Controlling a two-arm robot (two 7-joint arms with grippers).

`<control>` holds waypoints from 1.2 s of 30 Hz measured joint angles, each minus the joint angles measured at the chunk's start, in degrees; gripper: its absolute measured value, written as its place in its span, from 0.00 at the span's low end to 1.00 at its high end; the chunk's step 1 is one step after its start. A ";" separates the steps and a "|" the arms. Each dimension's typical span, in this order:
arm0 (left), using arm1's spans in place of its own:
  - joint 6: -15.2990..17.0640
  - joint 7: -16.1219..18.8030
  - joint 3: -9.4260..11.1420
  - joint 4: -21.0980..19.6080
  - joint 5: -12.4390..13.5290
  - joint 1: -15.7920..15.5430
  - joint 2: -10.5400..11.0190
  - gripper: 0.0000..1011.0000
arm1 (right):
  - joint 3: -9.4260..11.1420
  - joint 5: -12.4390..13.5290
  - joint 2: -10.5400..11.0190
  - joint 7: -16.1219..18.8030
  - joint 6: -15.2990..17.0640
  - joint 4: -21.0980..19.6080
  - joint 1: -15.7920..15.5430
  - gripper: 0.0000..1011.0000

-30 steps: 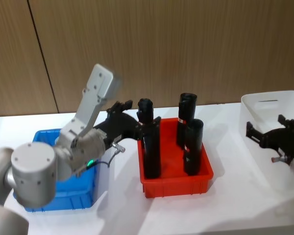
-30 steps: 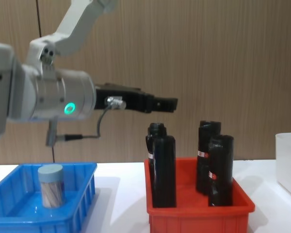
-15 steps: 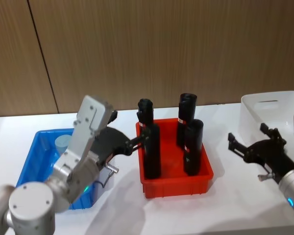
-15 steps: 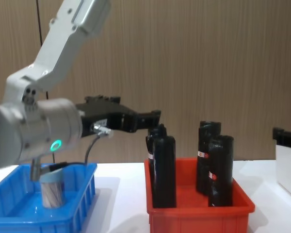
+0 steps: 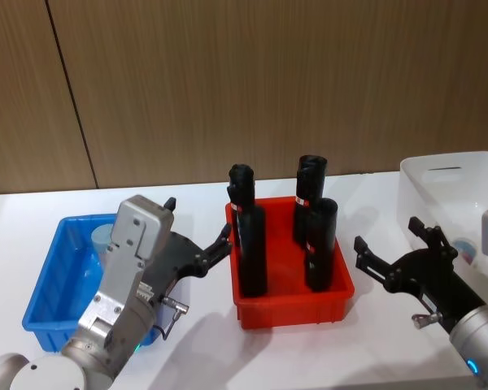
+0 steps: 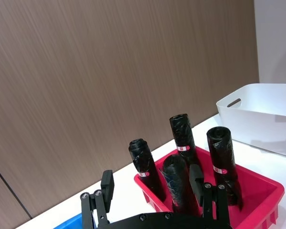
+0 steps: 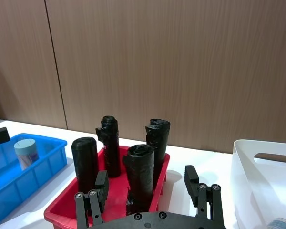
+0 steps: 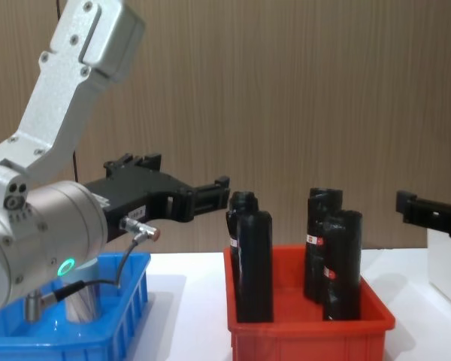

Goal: Pick the cotton swabs from the blue box and place them into the white box.

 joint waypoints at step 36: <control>-0.37 0.45 0.03 -0.13 0.03 0.31 0.08 0.99 | 0.84 0.84 -1.50 4.48 -0.36 7.54 5.43 0.99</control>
